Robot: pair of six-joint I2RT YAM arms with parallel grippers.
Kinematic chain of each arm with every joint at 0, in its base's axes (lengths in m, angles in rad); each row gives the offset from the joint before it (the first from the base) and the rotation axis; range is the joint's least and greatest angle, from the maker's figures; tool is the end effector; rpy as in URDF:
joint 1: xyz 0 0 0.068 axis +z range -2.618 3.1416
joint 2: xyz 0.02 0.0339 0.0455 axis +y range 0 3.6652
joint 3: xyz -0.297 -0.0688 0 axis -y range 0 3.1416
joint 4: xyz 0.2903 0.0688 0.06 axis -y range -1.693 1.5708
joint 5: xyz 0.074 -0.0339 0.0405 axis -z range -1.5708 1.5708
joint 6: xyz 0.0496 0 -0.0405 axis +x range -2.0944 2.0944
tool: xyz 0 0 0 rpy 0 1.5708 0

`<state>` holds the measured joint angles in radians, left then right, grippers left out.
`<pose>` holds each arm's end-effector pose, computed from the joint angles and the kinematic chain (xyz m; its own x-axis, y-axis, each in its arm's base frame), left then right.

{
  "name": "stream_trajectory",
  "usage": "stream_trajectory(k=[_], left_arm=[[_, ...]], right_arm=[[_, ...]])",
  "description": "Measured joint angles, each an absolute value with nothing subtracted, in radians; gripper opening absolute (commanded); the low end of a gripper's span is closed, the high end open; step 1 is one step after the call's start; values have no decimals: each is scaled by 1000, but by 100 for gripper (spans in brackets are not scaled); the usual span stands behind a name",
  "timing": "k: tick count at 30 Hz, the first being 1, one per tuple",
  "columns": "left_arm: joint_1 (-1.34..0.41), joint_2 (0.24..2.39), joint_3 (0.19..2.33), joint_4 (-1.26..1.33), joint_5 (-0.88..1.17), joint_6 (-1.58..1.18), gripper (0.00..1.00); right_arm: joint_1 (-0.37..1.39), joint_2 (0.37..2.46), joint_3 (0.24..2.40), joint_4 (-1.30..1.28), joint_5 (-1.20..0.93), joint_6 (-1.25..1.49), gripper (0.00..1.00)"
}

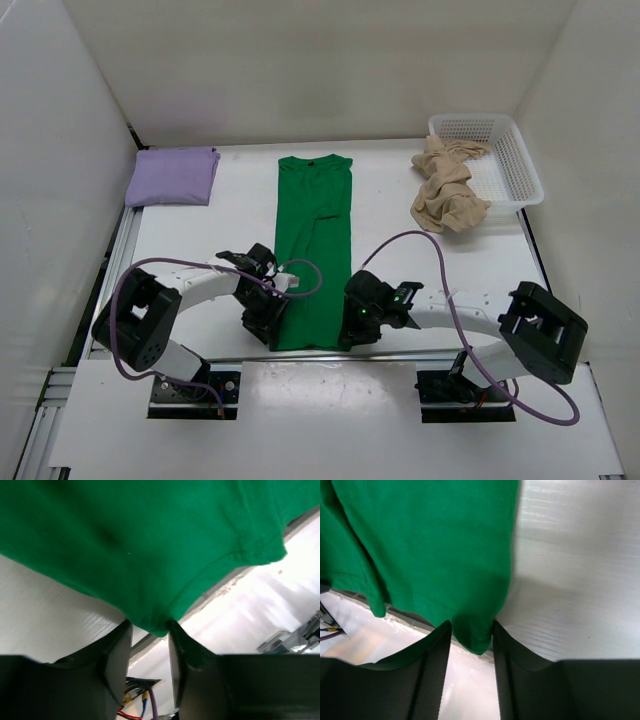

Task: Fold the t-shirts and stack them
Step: Grab the bottom of the folded rectangular tshirt with both arms, then fold the folded rectangular tshirt in 1/3 of the way

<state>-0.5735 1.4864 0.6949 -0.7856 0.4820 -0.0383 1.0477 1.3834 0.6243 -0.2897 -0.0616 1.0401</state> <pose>0.1899 -0.1500 0.1271 -0.8577 0.5136 0.0241 0.4458 0.7661 -0.4630 0.1363 0.2425 0.1420 -0.9781 0.0270 -0.2063 -0.0719 0.8865 0.4570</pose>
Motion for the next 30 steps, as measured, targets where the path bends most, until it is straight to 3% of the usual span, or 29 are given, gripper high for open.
stream_trajectory(k=[3, 7, 8, 12, 20, 30], left_arm=[[-574, 1487, 693, -780, 471, -36, 37], [-573, 1494, 689, -761, 454, -33, 12], [-574, 1497, 689, -754, 455, -34, 10], [-574, 1495, 690, -747, 457, -34, 10], [-574, 1426, 777, -762, 375, -18, 10], [-418, 1440, 1119, -807, 336, -8, 10]], right_arm=[[1048, 1390, 625, -291, -58, 1038, 29], [1048, 1396, 625, -299, -49, 1035, 17], [1048, 1397, 625, -301, -47, 1033, 13], [1048, 1398, 643, -323, -39, 1012, 1], [1030, 1363, 780, -446, 27, 942, 1], [743, 1481, 1101, -523, 14, 745, 1]])
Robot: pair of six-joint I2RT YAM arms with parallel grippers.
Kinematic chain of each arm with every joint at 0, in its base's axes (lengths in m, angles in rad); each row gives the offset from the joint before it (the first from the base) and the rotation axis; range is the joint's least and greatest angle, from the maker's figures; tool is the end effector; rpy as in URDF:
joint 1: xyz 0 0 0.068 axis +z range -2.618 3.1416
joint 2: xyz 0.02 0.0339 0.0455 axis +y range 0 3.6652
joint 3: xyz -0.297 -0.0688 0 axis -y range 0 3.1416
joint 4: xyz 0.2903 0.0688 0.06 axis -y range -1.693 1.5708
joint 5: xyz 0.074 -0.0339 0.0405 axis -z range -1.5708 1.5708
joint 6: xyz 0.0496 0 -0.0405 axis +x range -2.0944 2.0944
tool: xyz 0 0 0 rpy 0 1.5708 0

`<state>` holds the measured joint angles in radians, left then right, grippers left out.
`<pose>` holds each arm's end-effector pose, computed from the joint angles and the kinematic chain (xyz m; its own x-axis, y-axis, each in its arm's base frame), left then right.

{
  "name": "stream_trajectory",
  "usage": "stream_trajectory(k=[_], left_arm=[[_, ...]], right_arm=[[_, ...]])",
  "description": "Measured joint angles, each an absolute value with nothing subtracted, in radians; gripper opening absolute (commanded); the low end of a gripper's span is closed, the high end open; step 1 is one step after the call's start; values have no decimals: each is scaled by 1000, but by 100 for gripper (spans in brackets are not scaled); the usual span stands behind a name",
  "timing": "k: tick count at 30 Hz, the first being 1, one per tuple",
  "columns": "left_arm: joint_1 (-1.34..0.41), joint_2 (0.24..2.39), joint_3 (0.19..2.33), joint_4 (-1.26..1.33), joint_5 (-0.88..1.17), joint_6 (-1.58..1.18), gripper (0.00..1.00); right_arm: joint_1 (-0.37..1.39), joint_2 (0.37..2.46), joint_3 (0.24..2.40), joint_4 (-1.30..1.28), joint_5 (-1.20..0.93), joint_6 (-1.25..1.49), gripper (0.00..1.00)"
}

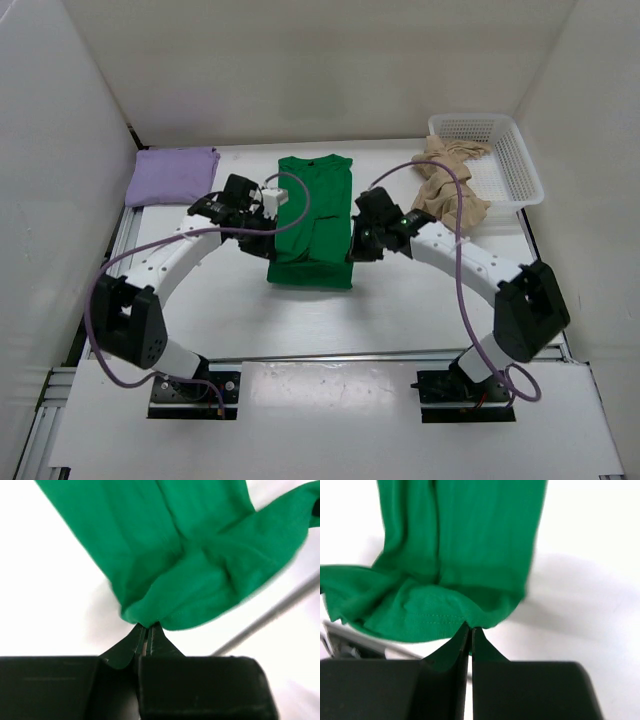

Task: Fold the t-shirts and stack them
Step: Fold the folded rectangular tshirt in 1/3 of the way

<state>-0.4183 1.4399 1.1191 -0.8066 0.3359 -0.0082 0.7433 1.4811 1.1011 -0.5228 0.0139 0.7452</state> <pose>0.2926 -0.1480 0.2642 -0.8296 0.3603 -0.4266 0.5059 0.8083 -0.3013 0.2668 0.2443 0.2603 -0.8794 0.1127 -0.4626 -0.1007 0.9056 0.4120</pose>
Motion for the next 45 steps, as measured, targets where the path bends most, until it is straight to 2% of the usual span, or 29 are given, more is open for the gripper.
stream_trajectory(k=[8, 19, 24, 27, 28, 29, 32, 34, 38, 41, 42, 45], left_arm=[[-360, 1679, 1314, -805, 296, -7, 10], [-327, 1960, 1571, -812, 286, -7, 10], [-322, 2030, 1623, -809, 268, -7, 10], [-318, 2053, 1632, -812, 257, -7, 10], [-316, 2058, 1633, -812, 249, -7, 13], [-313, 2064, 1637, -815, 244, -7, 22], [-304, 2086, 1665, -819, 222, -4, 33], [-294, 2107, 1708, -824, 196, -4, 37], [-269, 2122, 1793, -825, 146, 0, 56], [-253, 2112, 1827, -811, 121, -3, 57], [-247, 2104, 1826, -808, 115, -2, 57], [-238, 2071, 1798, -802, 94, -2, 57]], right_arm=[[581, 1767, 1355, -546, -96, 551, 1], [447, 2032, 1575, -561, -265, 488, 1], [430, 2152, 1681, -575, -306, 488, 11], [421, 2188, 1718, -578, -316, 493, 20], [419, 2192, 1723, -578, -316, 497, 25], [416, 2193, 1726, -578, -314, 502, 34], [400, 2193, 1739, -579, -308, 518, 41], [384, 2193, 1750, -578, -297, 522, 41], [364, 2180, 1749, -572, -261, 521, 37], [376, 2118, 1685, -566, -221, 510, 26], [389, 2093, 1660, -567, -207, 504, 19], [468, 2025, 1605, -561, -182, 491, 15]])
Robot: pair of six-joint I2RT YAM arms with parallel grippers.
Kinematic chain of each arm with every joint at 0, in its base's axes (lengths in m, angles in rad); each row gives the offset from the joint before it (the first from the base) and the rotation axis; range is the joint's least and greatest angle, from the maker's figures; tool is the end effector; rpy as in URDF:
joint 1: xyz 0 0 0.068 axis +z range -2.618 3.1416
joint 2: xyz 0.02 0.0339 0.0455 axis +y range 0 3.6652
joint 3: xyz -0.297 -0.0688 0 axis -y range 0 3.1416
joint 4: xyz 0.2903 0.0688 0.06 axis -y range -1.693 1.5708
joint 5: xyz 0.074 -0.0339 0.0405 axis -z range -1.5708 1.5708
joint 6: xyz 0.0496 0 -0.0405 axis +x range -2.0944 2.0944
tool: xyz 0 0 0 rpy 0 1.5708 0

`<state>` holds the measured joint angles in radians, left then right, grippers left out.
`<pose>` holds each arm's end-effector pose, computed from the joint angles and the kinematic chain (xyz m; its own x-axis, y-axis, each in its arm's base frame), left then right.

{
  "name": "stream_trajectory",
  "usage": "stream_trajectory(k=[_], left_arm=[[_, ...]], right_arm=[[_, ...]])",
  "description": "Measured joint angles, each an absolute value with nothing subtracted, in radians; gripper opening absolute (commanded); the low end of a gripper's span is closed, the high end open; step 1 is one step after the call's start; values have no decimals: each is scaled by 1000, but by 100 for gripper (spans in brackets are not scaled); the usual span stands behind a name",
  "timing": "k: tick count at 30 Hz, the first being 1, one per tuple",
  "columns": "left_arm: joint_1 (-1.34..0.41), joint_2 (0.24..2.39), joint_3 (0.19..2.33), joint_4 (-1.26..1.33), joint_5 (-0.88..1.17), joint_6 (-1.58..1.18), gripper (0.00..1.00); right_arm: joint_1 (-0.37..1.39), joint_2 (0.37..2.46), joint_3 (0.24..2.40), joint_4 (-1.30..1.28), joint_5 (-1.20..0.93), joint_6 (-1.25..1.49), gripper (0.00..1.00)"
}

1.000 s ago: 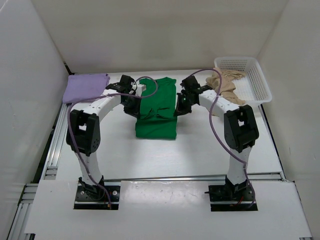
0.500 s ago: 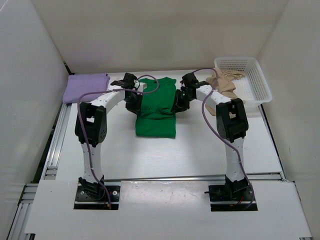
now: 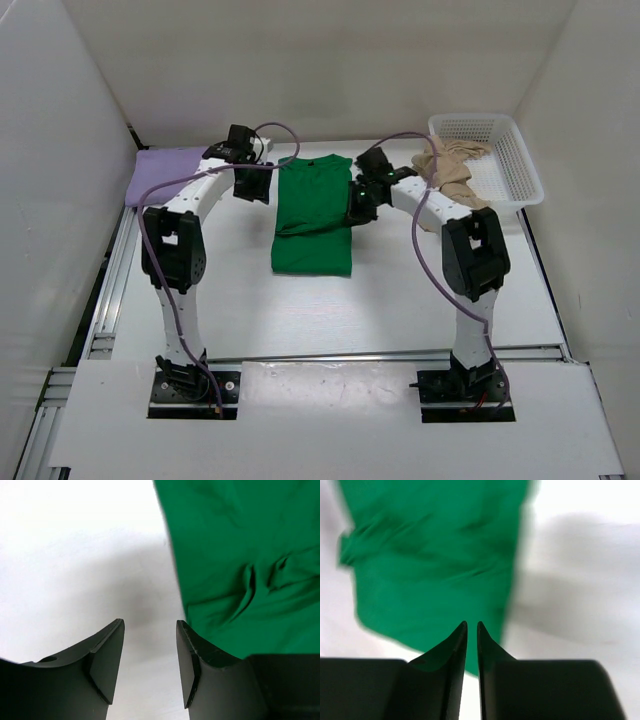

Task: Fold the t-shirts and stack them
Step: Fold the folded rectangular tshirt in 1/3 of the way

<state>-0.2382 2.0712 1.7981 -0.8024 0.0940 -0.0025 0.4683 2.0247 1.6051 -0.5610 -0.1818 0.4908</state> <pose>0.5012 -0.1265 0.2450 -0.8557 0.2052 -0.4751 0.2761 0.9575 -0.0838 0.4494 0.2374 0.2149 -0.9054 0.0615 -0.4200 -0.1213 0.9107 0.3948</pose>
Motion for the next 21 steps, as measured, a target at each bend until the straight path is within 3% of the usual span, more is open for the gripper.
stream_trajectory(k=[7, 21], left_arm=[[-210, 1948, 1656, -818, 72, -1, 57], [-163, 1905, 1613, -816, 52, -1, 58]], right_arm=[[642, 2082, 1658, -516, -203, 518, 11], [609, 2234, 1741, -476, -227, 640, 10]])
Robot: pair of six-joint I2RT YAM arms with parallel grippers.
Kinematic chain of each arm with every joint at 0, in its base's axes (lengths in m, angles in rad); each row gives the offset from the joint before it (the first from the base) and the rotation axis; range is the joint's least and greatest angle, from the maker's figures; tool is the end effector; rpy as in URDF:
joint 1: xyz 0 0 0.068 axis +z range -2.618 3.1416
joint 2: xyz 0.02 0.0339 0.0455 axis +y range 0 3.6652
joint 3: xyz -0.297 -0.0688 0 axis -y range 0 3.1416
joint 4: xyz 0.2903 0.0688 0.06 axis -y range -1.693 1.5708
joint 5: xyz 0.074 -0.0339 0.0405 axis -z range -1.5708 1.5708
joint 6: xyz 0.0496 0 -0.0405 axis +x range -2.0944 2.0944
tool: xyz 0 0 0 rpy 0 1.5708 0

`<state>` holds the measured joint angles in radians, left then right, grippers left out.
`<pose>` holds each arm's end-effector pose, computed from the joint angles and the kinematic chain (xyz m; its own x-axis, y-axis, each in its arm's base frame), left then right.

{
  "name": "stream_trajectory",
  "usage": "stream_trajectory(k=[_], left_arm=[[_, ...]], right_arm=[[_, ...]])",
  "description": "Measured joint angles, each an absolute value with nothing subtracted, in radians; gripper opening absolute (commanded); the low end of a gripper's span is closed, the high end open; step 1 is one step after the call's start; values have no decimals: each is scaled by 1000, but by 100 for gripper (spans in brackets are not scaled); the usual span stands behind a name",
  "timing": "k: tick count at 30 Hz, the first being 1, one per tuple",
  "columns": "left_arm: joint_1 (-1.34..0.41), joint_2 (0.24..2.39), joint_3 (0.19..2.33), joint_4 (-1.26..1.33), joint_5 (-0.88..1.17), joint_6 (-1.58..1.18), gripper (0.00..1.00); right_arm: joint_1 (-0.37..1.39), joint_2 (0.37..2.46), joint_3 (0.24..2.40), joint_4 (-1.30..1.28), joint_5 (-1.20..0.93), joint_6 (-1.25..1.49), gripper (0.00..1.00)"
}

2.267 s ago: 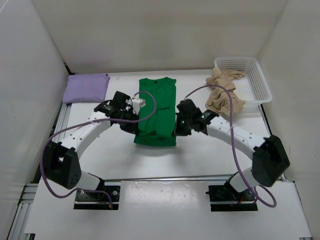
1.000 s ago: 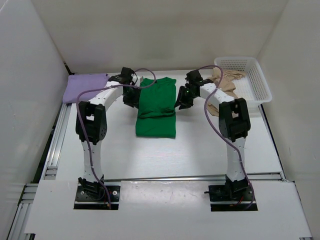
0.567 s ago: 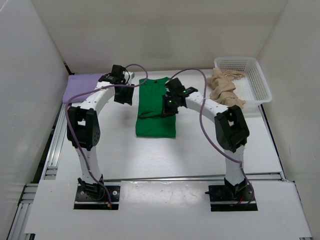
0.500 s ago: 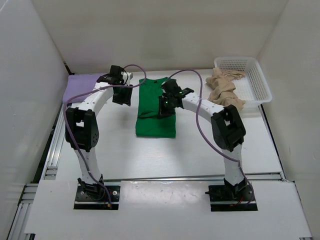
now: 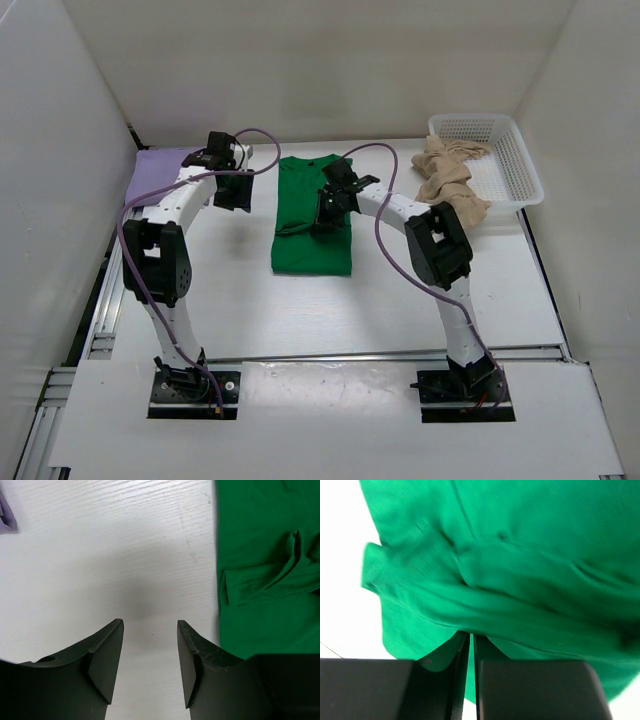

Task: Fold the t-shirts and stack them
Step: Fold the folded rectangular tshirt in 1/3 of the way, then grab one side of the 2/3 rectangular tshirt with both arms

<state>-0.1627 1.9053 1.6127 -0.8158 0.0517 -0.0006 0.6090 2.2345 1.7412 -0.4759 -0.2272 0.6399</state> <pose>0.4613 -0.0783 0.2572 -0.8833 0.1444 -0.4461 0.1840 0.9818 -0.0465 0.4499 0.3274 0.1620 -0.9377 0.0553 -0.3431 -0.1272 0.8641 0.4869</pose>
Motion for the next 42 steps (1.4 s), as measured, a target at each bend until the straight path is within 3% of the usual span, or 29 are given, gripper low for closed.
stream_trajectory(k=[14, 24, 25, 30, 38, 42], left_arm=[[-163, 1889, 1582, -815, 77, -1, 58], [-294, 1839, 1430, -808, 147, 0, 69], [-316, 1839, 1412, -810, 155, -1, 69], [-378, 1856, 1385, -815, 209, 0, 71], [-339, 1972, 1392, -806, 308, -1, 71], [-337, 2006, 1423, -813, 327, -5, 61]], right_arm=[[535, 2391, 1937, -406, -138, 935, 13], [491, 2346, 1961, -418, -93, 868, 44], [492, 2322, 1940, -417, -97, 846, 50], [490, 2092, 1680, -454, -146, 751, 63], [462, 1944, 1303, -433, -291, 666, 65], [435, 1930, 1218, -382, -371, 699, 65]])
